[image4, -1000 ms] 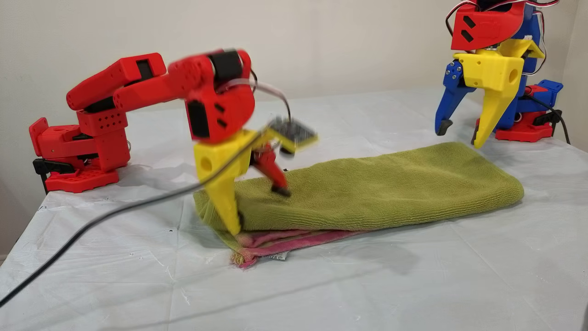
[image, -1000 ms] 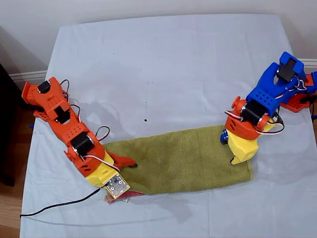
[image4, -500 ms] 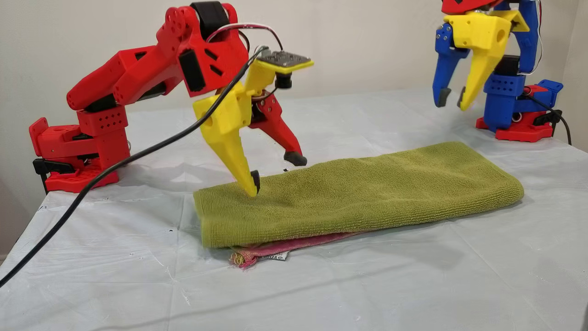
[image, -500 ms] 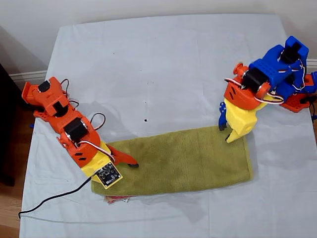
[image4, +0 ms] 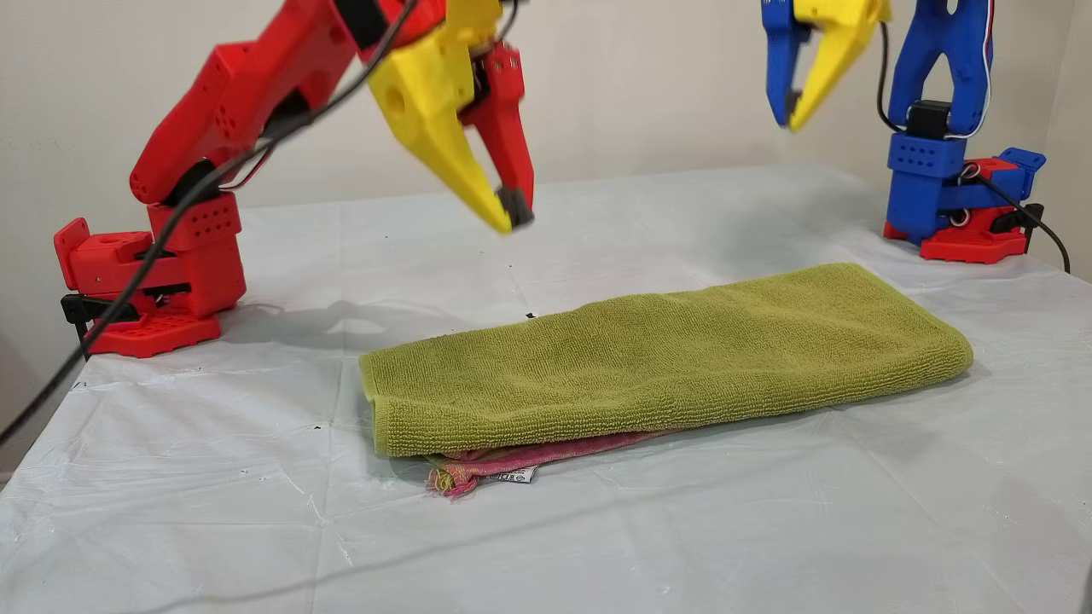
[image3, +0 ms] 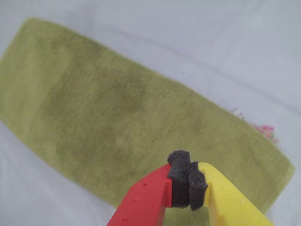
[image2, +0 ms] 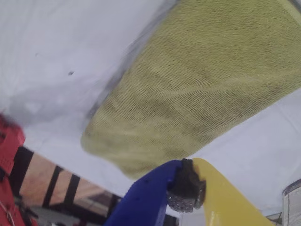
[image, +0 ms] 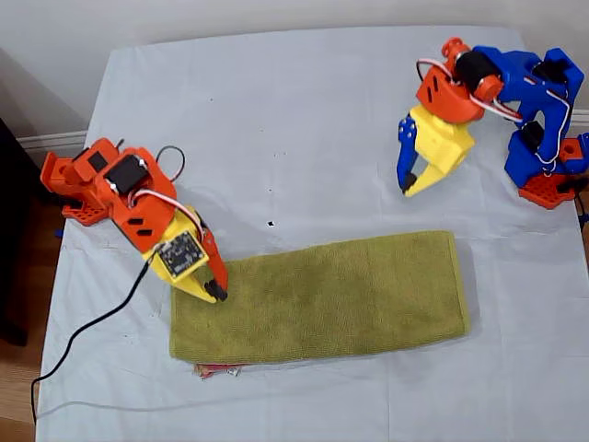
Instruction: Fold the towel.
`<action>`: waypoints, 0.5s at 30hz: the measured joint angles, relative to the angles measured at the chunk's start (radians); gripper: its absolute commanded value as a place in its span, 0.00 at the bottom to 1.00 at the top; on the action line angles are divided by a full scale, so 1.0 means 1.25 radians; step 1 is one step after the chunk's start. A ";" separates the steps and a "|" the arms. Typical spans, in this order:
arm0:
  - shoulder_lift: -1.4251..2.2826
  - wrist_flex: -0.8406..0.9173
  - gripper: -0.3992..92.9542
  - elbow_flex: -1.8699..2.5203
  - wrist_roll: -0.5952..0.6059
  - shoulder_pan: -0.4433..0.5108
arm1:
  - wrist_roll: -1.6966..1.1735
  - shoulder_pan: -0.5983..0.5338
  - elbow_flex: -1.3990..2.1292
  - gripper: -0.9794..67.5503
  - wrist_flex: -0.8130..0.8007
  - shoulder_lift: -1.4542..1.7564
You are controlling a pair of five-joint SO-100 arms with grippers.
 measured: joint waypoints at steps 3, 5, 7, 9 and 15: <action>0.099 0.000 0.00 0.139 0.011 -0.032 | -0.183 0.065 0.021 0.02 0.000 0.121; 0.153 0.000 0.00 0.216 0.012 -0.045 | -0.281 0.113 0.074 0.02 0.000 0.221; 0.217 0.000 0.00 0.312 0.012 -0.059 | -0.389 0.187 0.169 0.02 -0.001 0.349; 0.279 -0.002 0.00 0.395 0.012 -0.071 | -0.508 0.228 0.274 0.02 -0.033 0.463; 0.553 -0.178 0.00 0.763 0.010 -0.104 | -0.734 0.266 0.703 0.02 -0.292 0.783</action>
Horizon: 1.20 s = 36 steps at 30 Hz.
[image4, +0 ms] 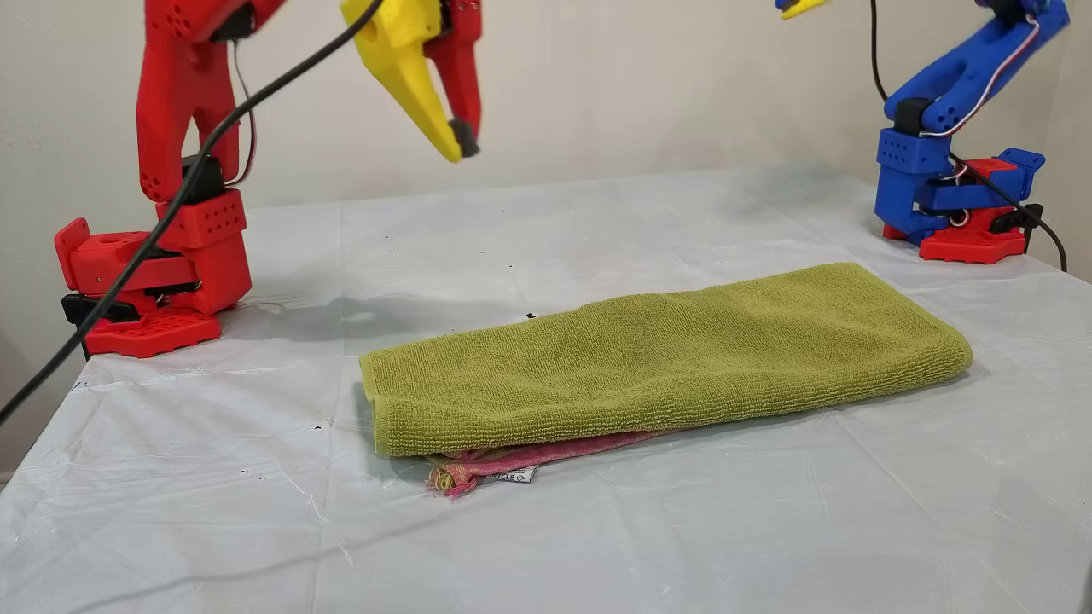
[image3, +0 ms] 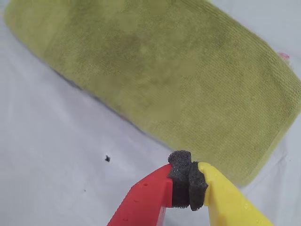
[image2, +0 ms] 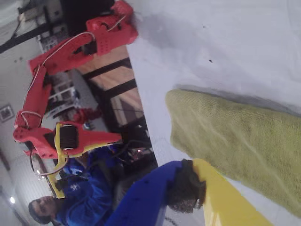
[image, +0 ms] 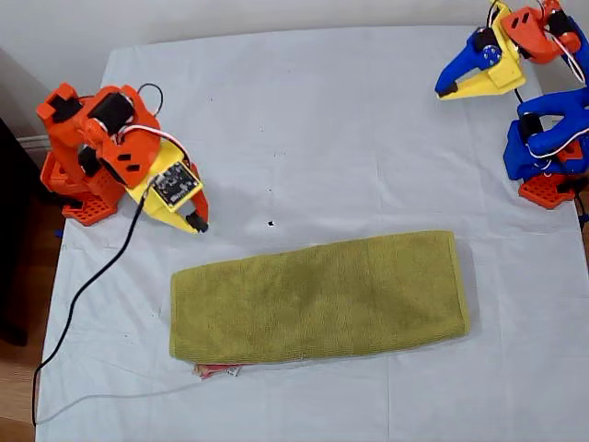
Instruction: Fold the towel.
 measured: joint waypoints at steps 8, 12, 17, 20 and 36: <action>0.216 -0.114 0.00 0.319 0.011 -0.028 | -0.059 -0.050 0.577 0.02 -0.423 0.152; 0.247 -0.128 0.00 0.323 0.045 -0.028 | -0.080 -0.027 0.930 0.02 -0.550 0.360; 0.266 -0.177 0.00 0.367 0.085 -0.053 | -0.106 -0.042 1.001 0.02 -0.568 0.544; 0.266 -0.210 0.00 0.387 0.104 -0.064 | -0.098 -0.044 1.001 0.02 -0.565 0.539; 0.367 -0.443 0.00 0.584 0.194 -0.090 | 0.004 -0.021 1.001 0.02 -0.460 0.539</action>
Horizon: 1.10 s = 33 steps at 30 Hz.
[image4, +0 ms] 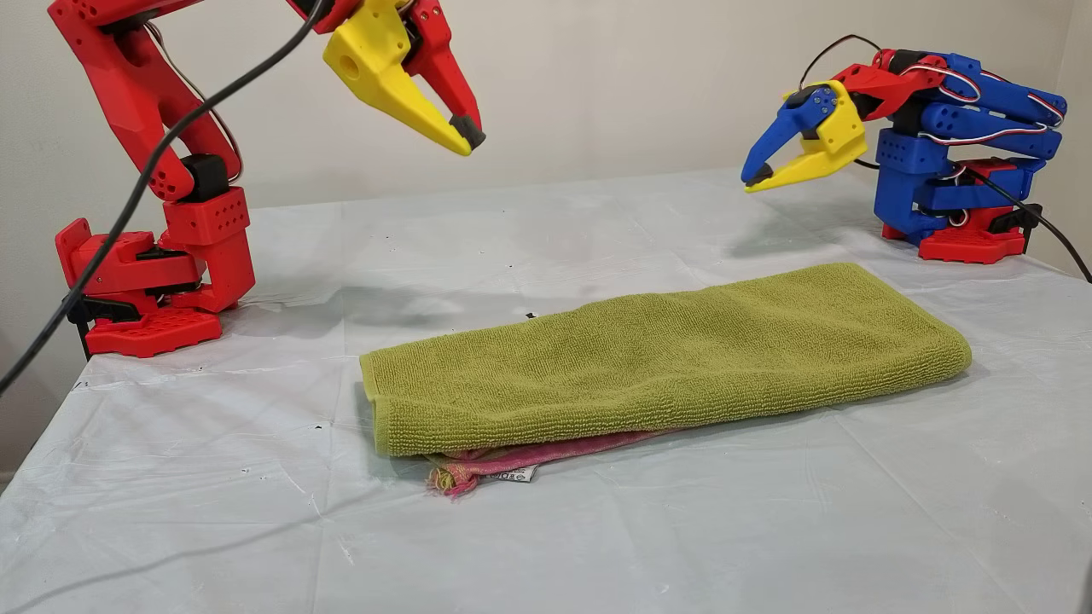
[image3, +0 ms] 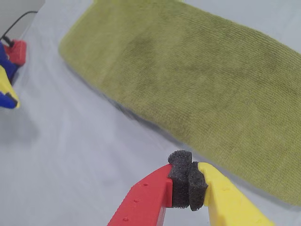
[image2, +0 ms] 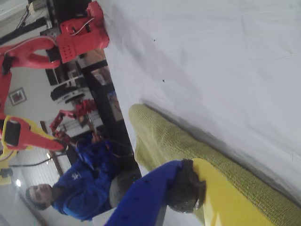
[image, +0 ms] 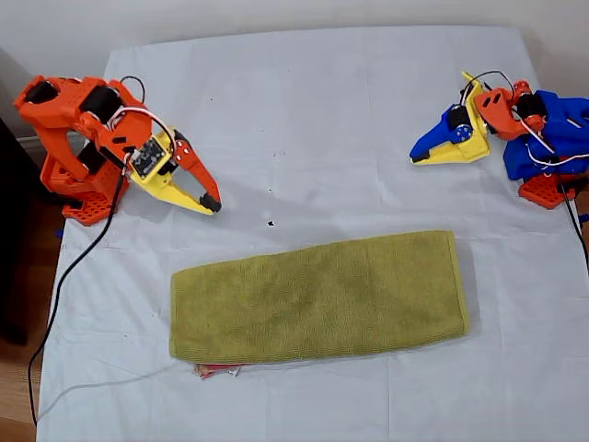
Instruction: Fold the towel.
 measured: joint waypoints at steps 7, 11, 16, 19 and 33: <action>-0.075 -0.004 0.00 -0.103 0.060 -0.017 | 0.160 -0.079 0.000 0.02 0.007 0.000; -0.130 -0.031 0.00 -0.172 0.091 -0.010 | 0.206 -0.092 0.000 0.02 0.032 0.000; -0.157 -0.044 0.00 -0.209 0.102 0.009 | 0.196 -0.074 0.000 0.02 0.097 0.000; -0.157 -0.048 0.00 -0.211 0.107 0.016 | 0.045 -0.125 0.000 0.02 0.103 0.000; -0.128 -0.082 0.00 -0.156 0.107 0.016 | -0.113 -0.126 -0.009 0.02 0.315 0.000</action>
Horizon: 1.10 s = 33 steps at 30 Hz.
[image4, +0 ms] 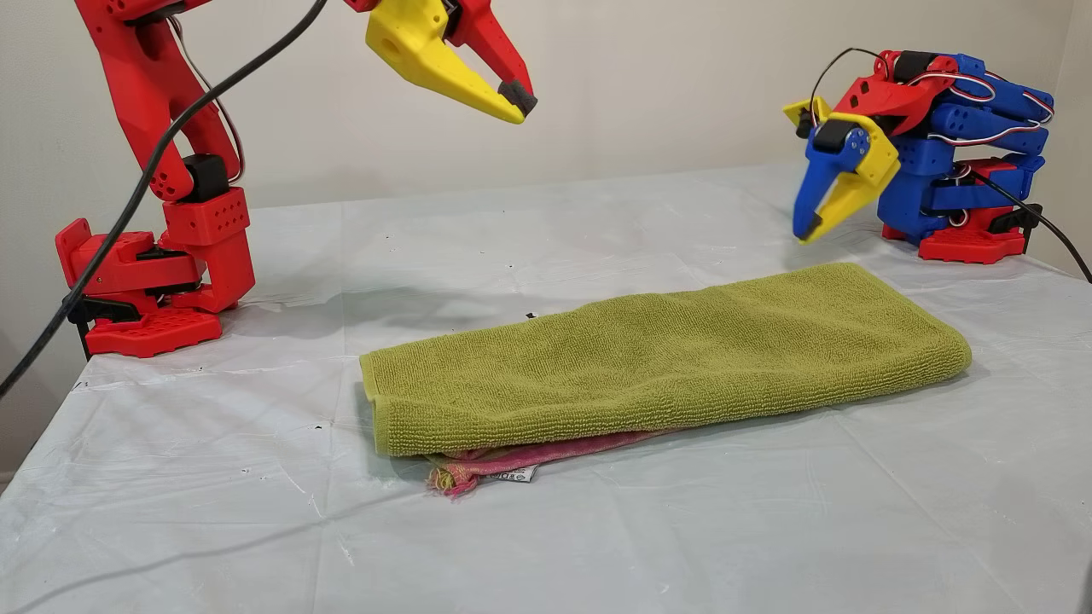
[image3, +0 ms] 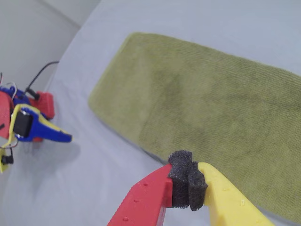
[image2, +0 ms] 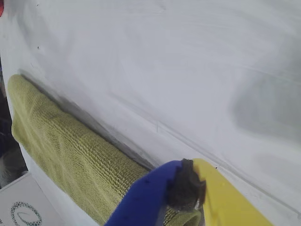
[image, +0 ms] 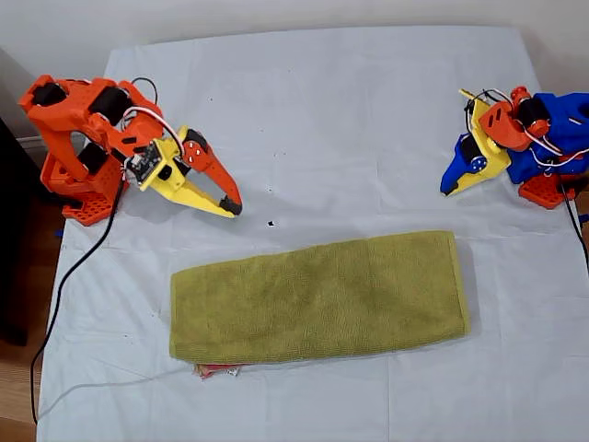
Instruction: Fold the towel.
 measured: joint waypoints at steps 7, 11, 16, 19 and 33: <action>0.005 -0.001 0.00 0.009 0.000 0.002 | -0.020 0.004 0.000 0.02 0.018 0.000; 0.005 0.018 0.00 0.009 0.011 0.027 | -0.020 0.004 0.000 0.02 0.018 0.000; 0.004 0.141 0.00 0.005 0.048 0.061 | -0.020 0.004 0.000 0.02 0.018 0.000; 0.004 0.199 0.00 -0.006 0.076 0.066 | -0.020 0.004 0.000 0.02 0.018 0.000; -0.023 0.254 0.01 0.103 0.106 0.209 | -0.020 0.004 0.000 0.02 0.018 0.000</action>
